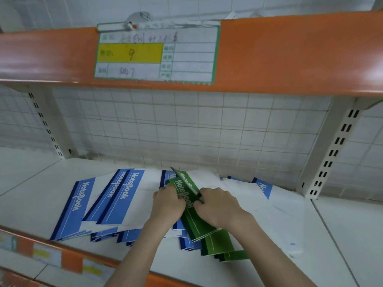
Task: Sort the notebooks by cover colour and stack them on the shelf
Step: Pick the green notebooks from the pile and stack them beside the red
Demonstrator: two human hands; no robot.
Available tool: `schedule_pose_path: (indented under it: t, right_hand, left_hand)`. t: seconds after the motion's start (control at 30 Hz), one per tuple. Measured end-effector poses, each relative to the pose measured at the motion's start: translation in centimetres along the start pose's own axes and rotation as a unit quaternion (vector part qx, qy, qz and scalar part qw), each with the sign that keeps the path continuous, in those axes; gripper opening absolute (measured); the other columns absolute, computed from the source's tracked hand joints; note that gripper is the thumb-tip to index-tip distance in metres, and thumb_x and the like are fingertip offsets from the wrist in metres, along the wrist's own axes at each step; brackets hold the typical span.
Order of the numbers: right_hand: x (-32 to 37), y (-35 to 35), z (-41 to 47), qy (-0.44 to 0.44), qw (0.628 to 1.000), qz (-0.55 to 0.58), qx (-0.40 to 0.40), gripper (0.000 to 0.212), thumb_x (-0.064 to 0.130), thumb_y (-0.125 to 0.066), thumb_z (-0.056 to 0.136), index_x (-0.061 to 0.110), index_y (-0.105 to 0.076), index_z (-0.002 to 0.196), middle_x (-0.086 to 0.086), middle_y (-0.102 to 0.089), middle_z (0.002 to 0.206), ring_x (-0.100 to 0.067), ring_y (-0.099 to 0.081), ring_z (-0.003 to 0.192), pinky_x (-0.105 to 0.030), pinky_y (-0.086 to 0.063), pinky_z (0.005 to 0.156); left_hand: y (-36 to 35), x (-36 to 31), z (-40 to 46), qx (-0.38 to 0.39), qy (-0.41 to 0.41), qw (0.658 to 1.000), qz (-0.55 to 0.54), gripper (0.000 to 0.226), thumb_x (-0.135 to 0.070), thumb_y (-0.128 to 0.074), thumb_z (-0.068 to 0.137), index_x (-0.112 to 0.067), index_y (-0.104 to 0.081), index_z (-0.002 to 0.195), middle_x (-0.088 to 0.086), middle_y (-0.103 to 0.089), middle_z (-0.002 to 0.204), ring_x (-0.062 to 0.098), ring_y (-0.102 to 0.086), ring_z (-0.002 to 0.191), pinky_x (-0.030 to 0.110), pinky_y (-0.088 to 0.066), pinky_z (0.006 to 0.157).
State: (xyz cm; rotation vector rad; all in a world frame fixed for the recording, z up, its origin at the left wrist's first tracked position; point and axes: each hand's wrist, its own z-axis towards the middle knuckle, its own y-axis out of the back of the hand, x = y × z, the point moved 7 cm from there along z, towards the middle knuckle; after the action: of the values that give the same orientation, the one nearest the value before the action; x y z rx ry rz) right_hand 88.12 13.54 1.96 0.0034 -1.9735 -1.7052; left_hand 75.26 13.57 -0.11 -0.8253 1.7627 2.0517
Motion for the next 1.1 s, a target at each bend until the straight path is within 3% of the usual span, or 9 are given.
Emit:
schedule_pose_path:
  t: [0.07,0.2,0.3,0.47,0.57,0.63,0.77,0.93,1.1]
  right_hand:
    - [0.1,0.0,0.1,0.000,1.000,-0.006,0.001,0.032,0.040,-0.039,0.092,0.017,-0.055,0.108,-0.004,-0.060,0.101,-0.023,-0.058,0.090,-0.032,-0.048,0.071]
    - [0.0,0.0,0.2,0.006,1.000,-0.027,-0.004,0.036,0.047,-0.041,0.091,0.016,-0.056,0.100,-0.002,-0.056,0.092,-0.021,-0.056,0.085,-0.029,-0.043,0.065]
    - [0.4,-0.2,0.1,0.014,0.998,-0.055,-0.002,0.048,0.064,-0.040,0.087,0.018,-0.052,0.087,-0.001,-0.054,0.085,-0.021,-0.052,0.078,-0.029,-0.038,0.062]
    - [0.4,0.0,0.3,0.018,0.999,-0.029,0.011,0.045,0.063,-0.045,0.084,0.019,-0.054,0.087,0.000,-0.056,0.084,-0.020,-0.054,0.079,-0.027,-0.038,0.058]
    - [0.1,0.2,0.6,0.018,0.999,-0.010,0.027,0.048,0.062,-0.046,0.084,0.018,-0.059,0.096,0.000,-0.058,0.086,-0.017,-0.054,0.079,-0.025,-0.037,0.056]
    - [-0.1,0.2,0.7,0.017,0.999,-0.003,0.037,0.050,0.063,-0.047,0.084,0.017,-0.060,0.098,0.000,-0.059,0.087,-0.017,-0.054,0.079,-0.024,-0.037,0.056]
    - [-0.3,0.6,0.8,0.010,0.998,0.024,0.051,0.043,0.056,-0.039,0.088,0.016,-0.055,0.091,-0.001,-0.056,0.084,-0.018,-0.053,0.078,-0.027,-0.037,0.058]
    - [0.1,1.1,0.9,0.014,0.998,0.041,0.048,0.034,0.043,-0.027,0.097,0.016,-0.046,0.102,-0.005,-0.053,0.089,-0.024,-0.051,0.083,-0.032,-0.037,0.066]
    - [1.0,1.6,0.2,0.042,0.998,0.032,0.027,0.031,0.035,-0.029,0.099,0.018,-0.043,0.077,-0.001,-0.049,0.074,-0.019,-0.048,0.070,-0.027,-0.035,0.055]
  left_hand:
    - [0.0,0.0,0.2,-0.010,0.005,0.999,-0.049,0.016,-0.006,-0.045,0.090,-0.012,-0.052,0.103,0.007,-0.060,0.102,0.023,-0.054,0.099,0.039,-0.044,0.091]
    - [0.4,0.6,0.5,-0.047,0.044,0.964,-0.257,0.026,0.003,-0.050,0.088,-0.023,-0.049,0.092,-0.010,-0.055,0.086,0.002,-0.053,0.079,0.020,-0.045,0.066]
    - [0.5,0.7,0.5,-0.063,0.060,0.932,-0.352,0.037,0.012,-0.044,0.084,-0.023,-0.051,0.092,-0.002,-0.059,0.094,0.017,-0.059,0.090,0.042,-0.053,0.084]
    - [0.5,0.8,1.1,-0.075,0.045,0.923,-0.374,0.041,0.016,-0.042,0.085,-0.023,-0.054,0.090,-0.008,-0.059,0.087,0.019,-0.059,0.089,0.044,-0.055,0.081]
    - [-0.1,1.1,1.5,-0.053,0.059,0.916,-0.394,0.043,0.016,-0.041,0.086,-0.024,-0.056,0.092,0.003,-0.064,0.097,0.025,-0.061,0.098,0.048,-0.054,0.087]
    - [-0.3,1.5,1.6,-0.050,0.063,0.913,-0.399,0.045,0.016,-0.041,0.087,-0.025,-0.057,0.096,-0.003,-0.063,0.095,0.015,-0.060,0.091,0.045,-0.054,0.087]
    - [-0.8,2.2,1.4,-0.024,0.084,0.904,-0.419,0.034,0.008,-0.044,0.091,-0.022,-0.050,0.106,-0.004,-0.058,0.095,0.009,-0.058,0.084,0.022,-0.054,0.055]
    - [-1.9,2.6,1.0,0.062,0.109,0.892,-0.435,0.025,0.002,-0.051,0.092,-0.017,-0.055,0.107,0.010,-0.067,0.093,0.020,-0.070,0.075,0.026,-0.055,0.055]
    - [-2.1,2.6,0.8,0.072,0.110,0.901,-0.413,0.029,-0.001,-0.056,0.091,-0.028,-0.049,0.097,0.009,-0.068,0.090,0.017,-0.071,0.071,0.026,-0.055,0.054]
